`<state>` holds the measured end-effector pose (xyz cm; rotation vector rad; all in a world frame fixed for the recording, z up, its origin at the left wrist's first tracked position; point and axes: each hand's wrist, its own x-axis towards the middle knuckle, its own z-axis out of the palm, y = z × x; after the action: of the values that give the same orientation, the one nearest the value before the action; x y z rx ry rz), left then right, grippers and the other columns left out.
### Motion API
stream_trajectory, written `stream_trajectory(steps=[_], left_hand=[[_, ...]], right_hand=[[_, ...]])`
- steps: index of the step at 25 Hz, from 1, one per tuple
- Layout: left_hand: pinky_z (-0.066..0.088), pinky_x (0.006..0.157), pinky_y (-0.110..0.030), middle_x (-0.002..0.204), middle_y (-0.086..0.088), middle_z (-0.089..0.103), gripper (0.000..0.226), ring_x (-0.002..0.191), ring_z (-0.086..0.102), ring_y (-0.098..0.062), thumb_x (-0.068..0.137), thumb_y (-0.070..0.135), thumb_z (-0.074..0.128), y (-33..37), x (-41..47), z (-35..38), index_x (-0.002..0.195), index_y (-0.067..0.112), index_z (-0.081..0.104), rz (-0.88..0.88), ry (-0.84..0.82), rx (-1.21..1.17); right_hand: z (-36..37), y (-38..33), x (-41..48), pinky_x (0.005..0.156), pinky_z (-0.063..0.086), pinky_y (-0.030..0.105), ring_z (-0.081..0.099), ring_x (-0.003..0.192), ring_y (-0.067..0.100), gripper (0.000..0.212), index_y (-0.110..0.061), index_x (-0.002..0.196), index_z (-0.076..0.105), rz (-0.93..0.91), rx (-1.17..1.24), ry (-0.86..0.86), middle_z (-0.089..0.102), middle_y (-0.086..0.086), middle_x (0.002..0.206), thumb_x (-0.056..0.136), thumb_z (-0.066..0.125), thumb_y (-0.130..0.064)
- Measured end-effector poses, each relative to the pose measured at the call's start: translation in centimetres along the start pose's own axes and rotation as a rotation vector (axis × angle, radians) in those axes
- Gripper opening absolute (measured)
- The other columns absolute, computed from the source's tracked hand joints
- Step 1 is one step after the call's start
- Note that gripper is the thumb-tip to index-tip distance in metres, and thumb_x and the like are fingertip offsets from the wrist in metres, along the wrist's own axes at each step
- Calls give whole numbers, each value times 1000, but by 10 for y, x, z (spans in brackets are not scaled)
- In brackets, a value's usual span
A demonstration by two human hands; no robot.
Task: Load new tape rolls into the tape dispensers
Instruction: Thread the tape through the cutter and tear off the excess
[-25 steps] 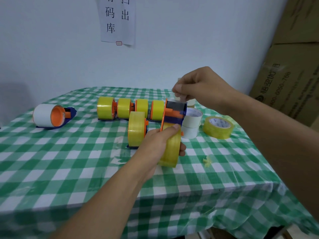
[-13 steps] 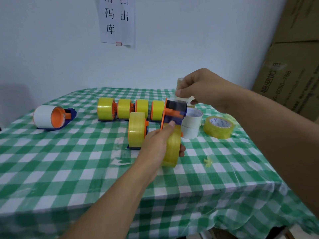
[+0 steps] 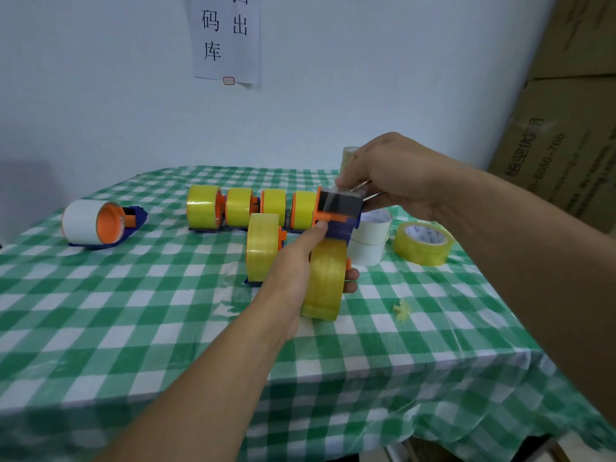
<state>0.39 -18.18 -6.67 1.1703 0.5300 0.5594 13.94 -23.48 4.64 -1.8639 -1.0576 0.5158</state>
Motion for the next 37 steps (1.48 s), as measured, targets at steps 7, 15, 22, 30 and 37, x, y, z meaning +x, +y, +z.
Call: stream_trajectory(steps=[7,15,22,30,37], left_hand=[[55,63,-35,82,-20,75,52,64,68,-31,97,53,51,-2,4,4,98,6,74,-34,34,17],[51,57,-33,74,-18,72,49,58,63,-30,98,47,47,-3,6,7,97,6,73,-62,59,36],[51,58,-34,77,-19,72,55,60,63,-31,97,53,47,-3,8,6,101,5,74,-86,40,-6],[55,67,-36,78,-15,75,37,60,67,-27,86,44,72,-4,3,10,91,7,74,-40,57,131],[57,73,-40,74,-14,75,44,58,66,-27,84,48,72,-9,9,10,94,6,73,-45,94,108]], right_hand=[[4,2,-3,77,60,50,54,68,25,4,-4,81,65,-88,-59,95,49,16,78,78,66,-3],[8,1,-6,78,58,55,50,74,25,7,-9,76,57,-124,-115,83,49,16,81,79,62,-4],[3,0,-1,77,59,59,54,71,26,12,3,76,58,-181,-271,66,54,17,77,83,62,-6],[-4,-3,-1,79,61,54,60,74,26,15,6,87,65,-228,-464,21,65,26,84,93,65,-8],[-5,-7,-3,77,63,49,65,78,29,18,3,90,67,-265,-528,-5,70,27,97,97,65,-14]])
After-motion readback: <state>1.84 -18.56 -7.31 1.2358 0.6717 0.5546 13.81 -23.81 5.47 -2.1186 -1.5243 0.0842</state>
